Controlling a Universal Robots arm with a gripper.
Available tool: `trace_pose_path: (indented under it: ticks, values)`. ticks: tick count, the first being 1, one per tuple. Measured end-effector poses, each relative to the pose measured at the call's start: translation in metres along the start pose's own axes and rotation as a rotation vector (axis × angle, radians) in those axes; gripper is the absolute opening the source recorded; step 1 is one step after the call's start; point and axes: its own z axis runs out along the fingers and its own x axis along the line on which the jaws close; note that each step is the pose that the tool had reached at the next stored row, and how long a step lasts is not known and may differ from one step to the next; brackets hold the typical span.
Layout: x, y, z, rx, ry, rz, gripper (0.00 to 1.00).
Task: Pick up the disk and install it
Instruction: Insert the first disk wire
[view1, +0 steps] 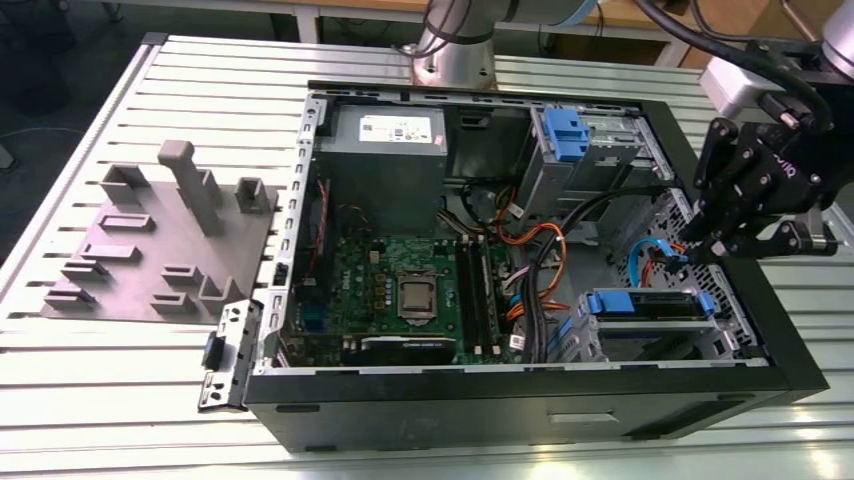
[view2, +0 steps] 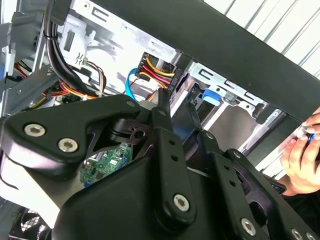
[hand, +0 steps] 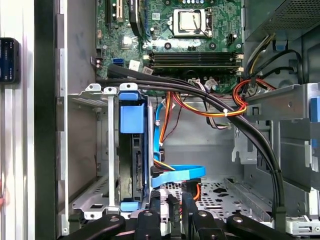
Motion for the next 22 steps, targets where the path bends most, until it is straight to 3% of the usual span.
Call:
trace_pose_path:
  ticks: [12, 18, 22]
  values:
    - [-0.0003, -0.0004, 0.0039, -0.0001, 0.0013, 0.0, 0.31]
    - [-0.0005, -0.0006, 0.0046, 0.0001, 0.0075, 0.0, 0.31]
    - [-0.0011, -0.001, 0.0059, 0.0001, 0.0078, -0.001, 0.31]
